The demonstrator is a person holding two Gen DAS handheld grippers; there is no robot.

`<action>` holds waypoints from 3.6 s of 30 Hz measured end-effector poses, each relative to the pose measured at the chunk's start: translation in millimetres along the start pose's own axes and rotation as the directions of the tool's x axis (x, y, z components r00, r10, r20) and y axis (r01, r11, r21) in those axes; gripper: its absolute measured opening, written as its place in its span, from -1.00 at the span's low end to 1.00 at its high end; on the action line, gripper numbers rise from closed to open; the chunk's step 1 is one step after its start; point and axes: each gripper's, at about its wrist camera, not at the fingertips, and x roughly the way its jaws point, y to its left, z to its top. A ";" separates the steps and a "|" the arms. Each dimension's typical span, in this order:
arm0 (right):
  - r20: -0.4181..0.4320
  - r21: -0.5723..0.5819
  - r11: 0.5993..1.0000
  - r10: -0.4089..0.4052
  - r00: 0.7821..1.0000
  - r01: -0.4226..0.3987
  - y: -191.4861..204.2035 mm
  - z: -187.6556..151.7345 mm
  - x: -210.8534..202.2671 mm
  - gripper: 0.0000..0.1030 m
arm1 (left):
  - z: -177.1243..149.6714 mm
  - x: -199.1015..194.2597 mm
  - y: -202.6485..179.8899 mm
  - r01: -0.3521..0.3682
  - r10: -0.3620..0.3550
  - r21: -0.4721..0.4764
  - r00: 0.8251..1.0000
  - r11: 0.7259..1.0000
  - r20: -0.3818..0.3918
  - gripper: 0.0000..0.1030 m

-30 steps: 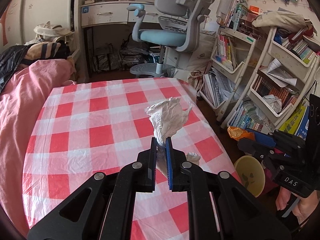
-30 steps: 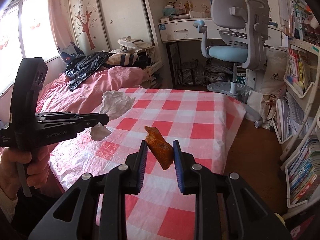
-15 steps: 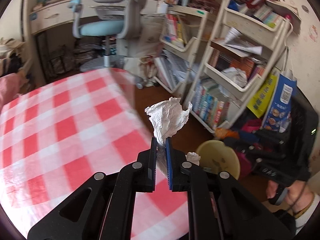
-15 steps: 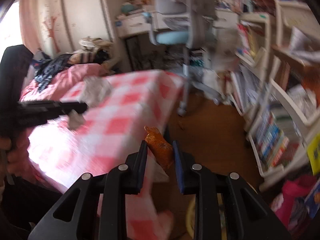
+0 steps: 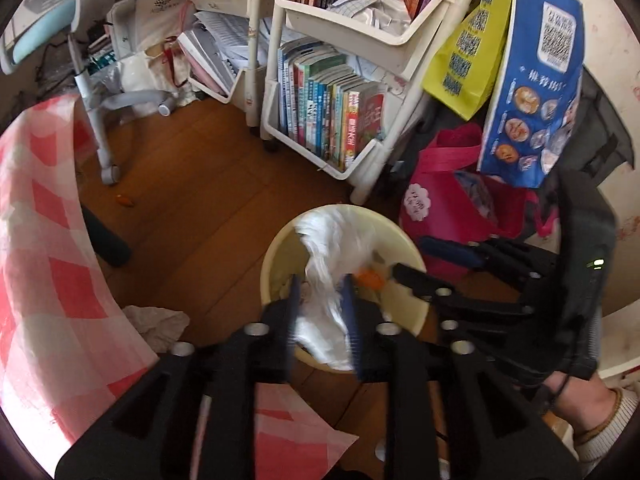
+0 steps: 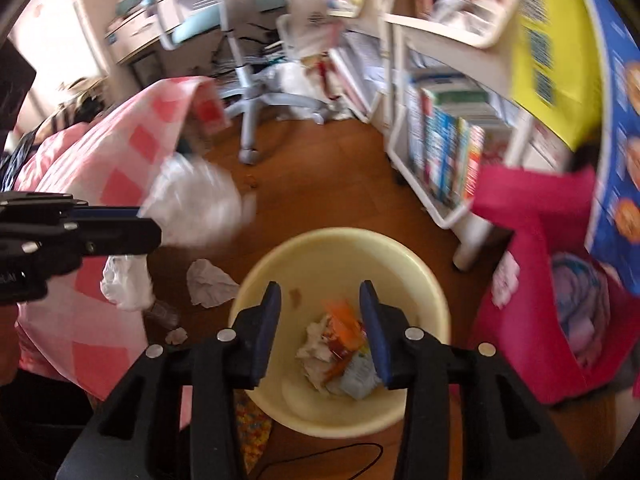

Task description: Collect trash

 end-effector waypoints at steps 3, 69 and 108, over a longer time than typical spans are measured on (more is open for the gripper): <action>0.027 0.002 1.000 0.007 1.000 -0.007 2.5 0.4 -14.7 -0.11 | -1.7 -19.3 1.2 -0.094 0.096 -0.026 0.993 0.995 0.073 0.36; 0.371 -0.430 0.902 0.142 0.918 0.035 330.0 61.9 -114.6 0.85 | -190.8 -361.9 238.4 -0.460 0.743 -0.659 0.627 0.595 0.234 0.86; 0.376 -0.437 0.899 0.139 0.916 0.042 335.1 61.9 -116.2 0.85 | -208.4 -373.9 246.1 -0.450 0.743 -0.668 0.626 0.593 0.238 0.86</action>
